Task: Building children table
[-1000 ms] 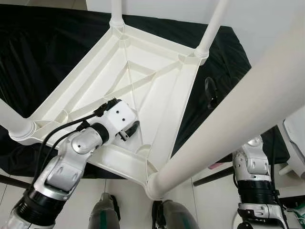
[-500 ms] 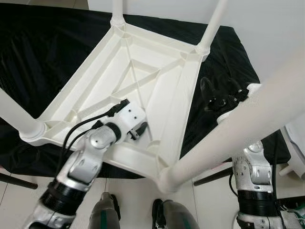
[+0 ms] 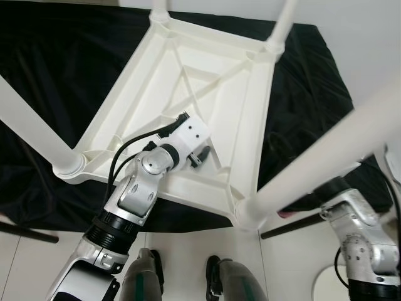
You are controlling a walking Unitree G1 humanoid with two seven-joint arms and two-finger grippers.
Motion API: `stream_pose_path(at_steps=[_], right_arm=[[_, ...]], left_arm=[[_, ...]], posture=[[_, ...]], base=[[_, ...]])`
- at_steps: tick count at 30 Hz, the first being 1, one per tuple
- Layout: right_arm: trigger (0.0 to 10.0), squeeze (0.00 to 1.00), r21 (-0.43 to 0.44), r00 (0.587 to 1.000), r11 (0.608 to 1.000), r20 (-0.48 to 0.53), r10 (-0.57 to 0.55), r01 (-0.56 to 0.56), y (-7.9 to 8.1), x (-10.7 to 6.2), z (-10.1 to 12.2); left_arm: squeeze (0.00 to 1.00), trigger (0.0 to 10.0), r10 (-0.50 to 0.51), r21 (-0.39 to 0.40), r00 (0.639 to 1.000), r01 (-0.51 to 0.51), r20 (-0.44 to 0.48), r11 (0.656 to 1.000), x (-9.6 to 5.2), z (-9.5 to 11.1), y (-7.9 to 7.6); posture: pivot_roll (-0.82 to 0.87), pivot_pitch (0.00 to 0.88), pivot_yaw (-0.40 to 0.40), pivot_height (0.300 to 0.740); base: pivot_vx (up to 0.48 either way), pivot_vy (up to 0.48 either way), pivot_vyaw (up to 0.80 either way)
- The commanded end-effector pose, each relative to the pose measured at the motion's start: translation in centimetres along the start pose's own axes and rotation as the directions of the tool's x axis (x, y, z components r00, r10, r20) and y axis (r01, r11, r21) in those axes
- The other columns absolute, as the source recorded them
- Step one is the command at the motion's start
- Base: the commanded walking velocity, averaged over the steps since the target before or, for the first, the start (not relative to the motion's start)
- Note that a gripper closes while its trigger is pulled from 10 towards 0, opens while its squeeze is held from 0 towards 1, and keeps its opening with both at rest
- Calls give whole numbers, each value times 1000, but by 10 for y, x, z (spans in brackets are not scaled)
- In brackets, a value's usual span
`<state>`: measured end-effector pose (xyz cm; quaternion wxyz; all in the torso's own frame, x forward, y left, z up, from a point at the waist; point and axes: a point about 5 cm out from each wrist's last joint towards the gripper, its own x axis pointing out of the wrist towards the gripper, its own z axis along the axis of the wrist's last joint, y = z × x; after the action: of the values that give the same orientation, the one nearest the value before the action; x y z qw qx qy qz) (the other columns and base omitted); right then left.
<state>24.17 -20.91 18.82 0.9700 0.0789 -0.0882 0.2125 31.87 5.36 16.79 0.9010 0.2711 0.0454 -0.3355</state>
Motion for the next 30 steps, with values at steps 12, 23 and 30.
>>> stream_pose_path(at_steps=[12,23,30], right_arm=[[10000,0,4,953,961,-124,276,-277,17,-15,-1],[10000,0,1,919,939,-203,338,-345,6,-29,4],[10000,0,36,913,937,-215,346,-346,3,-38,3]], left_arm=[[0,10000,313,1,950,-313,20,950,24,12,23],[0,10000,329,16,944,-329,11,944,36,5,36],[0,10000,325,32,946,-325,-1,945,37,-2,41]], posture=[[-144,189,-28,740],[-156,180,-31,740],[-166,181,-21,740]], base=[[0,0,0],[0,0,0],[0,0,0]])
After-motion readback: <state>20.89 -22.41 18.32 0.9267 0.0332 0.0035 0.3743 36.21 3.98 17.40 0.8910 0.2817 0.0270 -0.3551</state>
